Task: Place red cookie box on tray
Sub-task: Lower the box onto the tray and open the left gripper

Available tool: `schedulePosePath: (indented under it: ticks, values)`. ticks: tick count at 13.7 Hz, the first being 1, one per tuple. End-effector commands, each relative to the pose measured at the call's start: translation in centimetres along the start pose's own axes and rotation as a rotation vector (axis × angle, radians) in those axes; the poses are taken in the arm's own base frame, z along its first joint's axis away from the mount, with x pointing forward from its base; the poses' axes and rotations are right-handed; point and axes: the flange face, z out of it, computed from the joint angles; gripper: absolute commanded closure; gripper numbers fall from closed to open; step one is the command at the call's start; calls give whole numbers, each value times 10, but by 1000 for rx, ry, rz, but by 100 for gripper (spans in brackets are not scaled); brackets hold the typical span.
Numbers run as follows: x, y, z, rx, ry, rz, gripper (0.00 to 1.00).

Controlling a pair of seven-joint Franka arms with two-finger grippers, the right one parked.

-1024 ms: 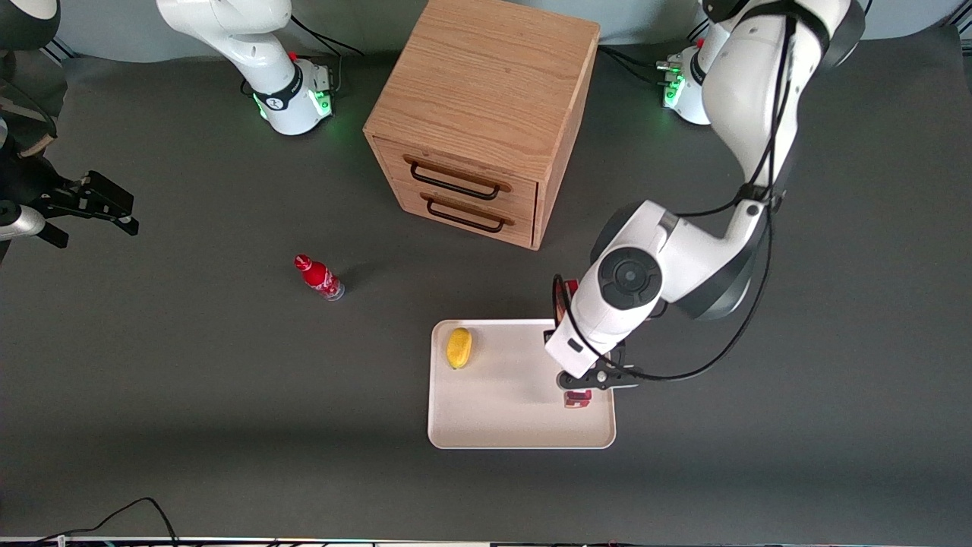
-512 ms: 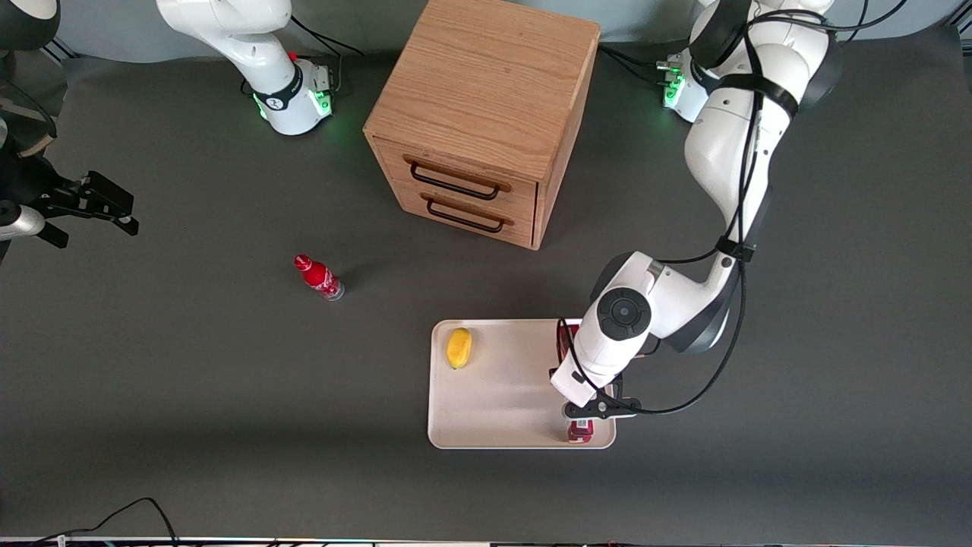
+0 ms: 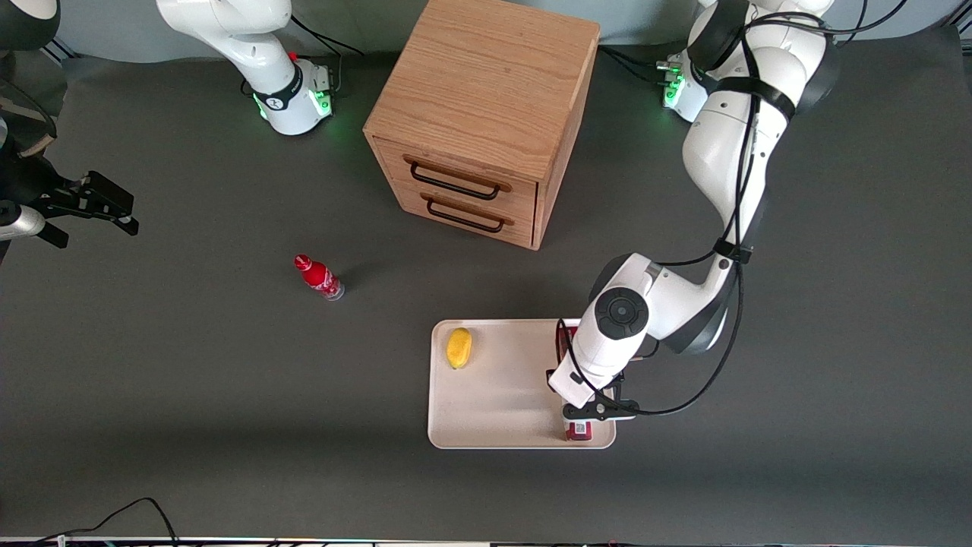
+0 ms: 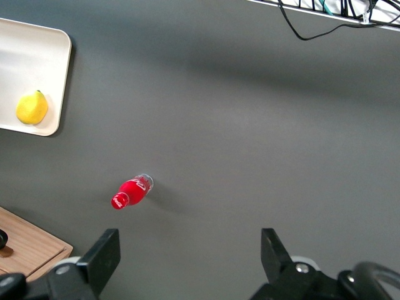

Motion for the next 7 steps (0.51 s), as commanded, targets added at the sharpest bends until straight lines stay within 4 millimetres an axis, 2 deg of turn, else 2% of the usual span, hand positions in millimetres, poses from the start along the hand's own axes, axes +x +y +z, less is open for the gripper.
schedulePosePath:
  ticks: [1,2,4,6,7]
  values:
    - [23,-28,-51,36,-1,-41,0]
    - [28,-38,-85,48,-23,-63,0]
    - [37,-75,-147,77,-90,-32,0]
    - [43,-126,-205,58,-142,25,0]
    - [37,-150,-234,63,-165,65,0]
